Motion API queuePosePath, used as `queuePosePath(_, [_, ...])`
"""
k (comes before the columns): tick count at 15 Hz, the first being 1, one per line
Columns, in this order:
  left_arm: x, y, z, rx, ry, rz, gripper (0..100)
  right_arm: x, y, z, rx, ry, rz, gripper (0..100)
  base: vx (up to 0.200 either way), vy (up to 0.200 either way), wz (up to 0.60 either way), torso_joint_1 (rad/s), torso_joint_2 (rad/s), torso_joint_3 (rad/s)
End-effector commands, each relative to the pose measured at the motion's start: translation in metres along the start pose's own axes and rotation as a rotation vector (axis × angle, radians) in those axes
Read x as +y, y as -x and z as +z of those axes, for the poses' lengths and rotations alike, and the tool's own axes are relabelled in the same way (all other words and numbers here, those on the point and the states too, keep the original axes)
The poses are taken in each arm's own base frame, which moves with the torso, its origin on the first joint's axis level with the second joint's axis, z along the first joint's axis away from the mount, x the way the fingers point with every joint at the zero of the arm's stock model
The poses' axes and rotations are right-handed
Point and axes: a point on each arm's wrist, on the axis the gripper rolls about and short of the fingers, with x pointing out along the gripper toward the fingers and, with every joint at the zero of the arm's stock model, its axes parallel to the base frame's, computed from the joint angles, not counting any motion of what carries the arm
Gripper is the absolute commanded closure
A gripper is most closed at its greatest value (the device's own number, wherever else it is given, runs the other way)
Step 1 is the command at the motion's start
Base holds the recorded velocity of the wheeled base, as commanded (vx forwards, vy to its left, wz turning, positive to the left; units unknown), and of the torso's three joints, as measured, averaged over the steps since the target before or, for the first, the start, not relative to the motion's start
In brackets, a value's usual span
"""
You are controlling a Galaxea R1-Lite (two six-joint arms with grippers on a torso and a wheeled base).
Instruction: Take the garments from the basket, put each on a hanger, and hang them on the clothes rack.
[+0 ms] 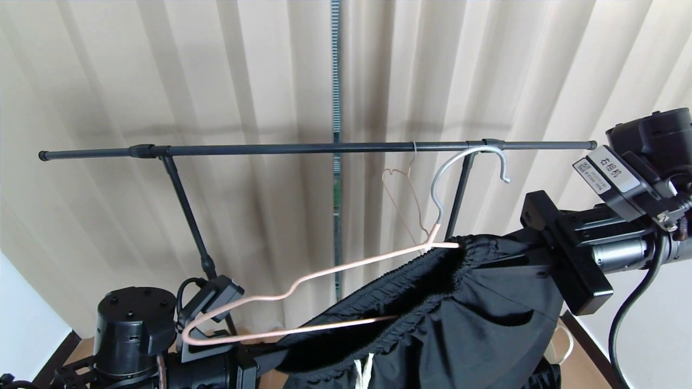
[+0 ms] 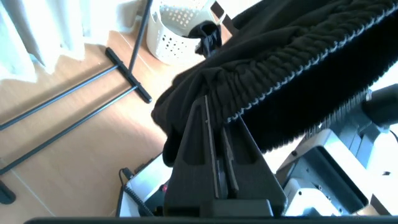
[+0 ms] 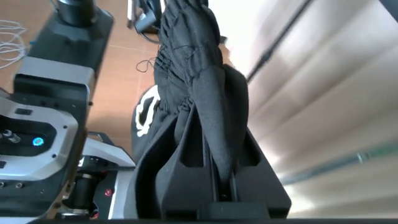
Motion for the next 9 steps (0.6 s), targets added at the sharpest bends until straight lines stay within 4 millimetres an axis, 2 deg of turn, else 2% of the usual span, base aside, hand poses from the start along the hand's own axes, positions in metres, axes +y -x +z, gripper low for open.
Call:
queuePosePath(1, [0.003,0.001,0.002,-0.012,0.005,0.013,100,0.002,0.008,-0.009,0.013,-0.018,-0.034,100,0.0,0.0,0.0,0.0,0.0,0.0])
queuePosePath(4, [0.008,0.003,0.006,-0.033,0.014,0.033,100,0.006,0.014,-0.027,0.026,-0.032,-0.077,100,0.0,0.0,0.0,0.0,0.0,0.0])
queuePosePath(9, [0.014,0.007,0.011,-0.063,0.005,0.062,100,0.011,0.025,-0.045,0.078,-0.086,-0.14,100,0.0,0.0,0.0,0.0,0.0,0.0])
